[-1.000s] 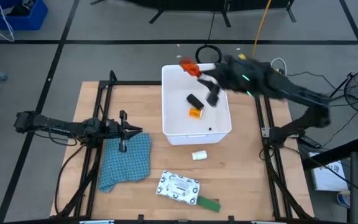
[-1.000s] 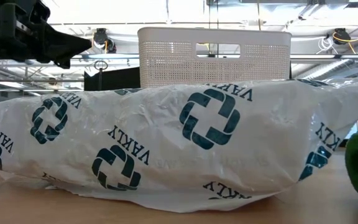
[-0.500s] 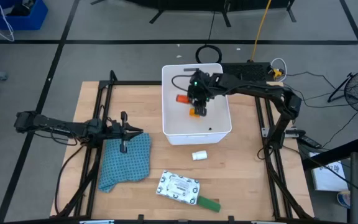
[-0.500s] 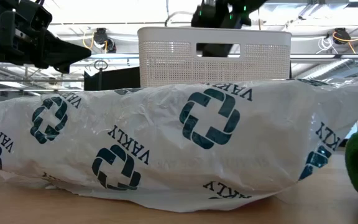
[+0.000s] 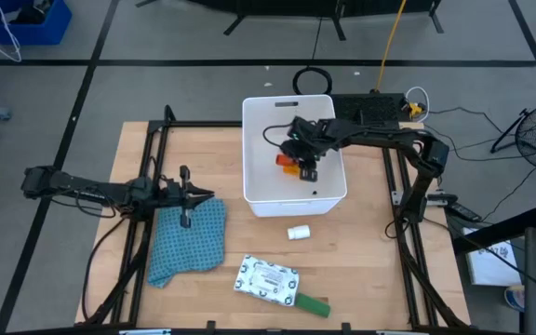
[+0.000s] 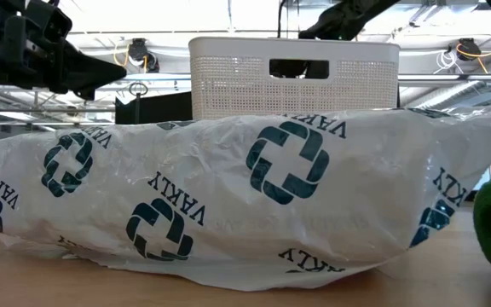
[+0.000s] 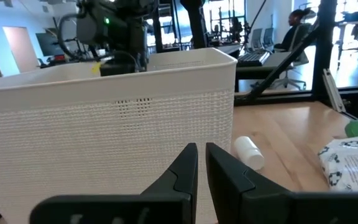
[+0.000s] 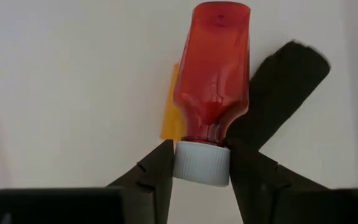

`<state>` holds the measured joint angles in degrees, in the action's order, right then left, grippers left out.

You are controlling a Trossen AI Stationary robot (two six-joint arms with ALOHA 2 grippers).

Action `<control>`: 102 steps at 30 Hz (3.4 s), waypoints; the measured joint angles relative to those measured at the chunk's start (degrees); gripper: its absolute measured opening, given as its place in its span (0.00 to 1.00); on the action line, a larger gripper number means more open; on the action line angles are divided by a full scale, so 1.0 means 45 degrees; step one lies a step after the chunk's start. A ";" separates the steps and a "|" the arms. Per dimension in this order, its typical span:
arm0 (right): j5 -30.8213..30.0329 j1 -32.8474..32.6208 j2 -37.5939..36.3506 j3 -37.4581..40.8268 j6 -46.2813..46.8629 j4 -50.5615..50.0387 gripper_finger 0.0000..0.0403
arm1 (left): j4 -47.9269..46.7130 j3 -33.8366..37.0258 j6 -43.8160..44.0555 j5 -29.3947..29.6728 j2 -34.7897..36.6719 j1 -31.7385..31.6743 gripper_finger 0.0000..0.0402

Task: Pick & place medical supplies in basket/bin
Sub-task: Put the small orange bottle in the white basket, then put the white package in the white basket

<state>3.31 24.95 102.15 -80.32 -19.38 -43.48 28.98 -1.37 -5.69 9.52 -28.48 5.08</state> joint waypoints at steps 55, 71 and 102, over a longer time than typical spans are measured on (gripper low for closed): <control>0.3635 -0.2790 -1.2727 0.5406 0.2397 0.5586 0.02 | 0.0271 0.0000 0.0442 0.0898 -0.0003 -0.0003 0.09; 0.1906 -0.5700 -1.5975 1.6460 0.3298 1.8682 0.00 | -0.0266 0.0000 0.0411 0.0815 -0.0002 -0.0005 0.09; 0.1874 -0.5712 -1.6024 1.7089 0.2579 1.8659 0.00 | -0.0650 -0.0130 -0.0291 -0.0170 -0.0003 0.0300 0.09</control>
<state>11.75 -0.75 30.04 -3.42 -7.77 40.49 26.05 -1.95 -7.00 8.76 -28.49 6.43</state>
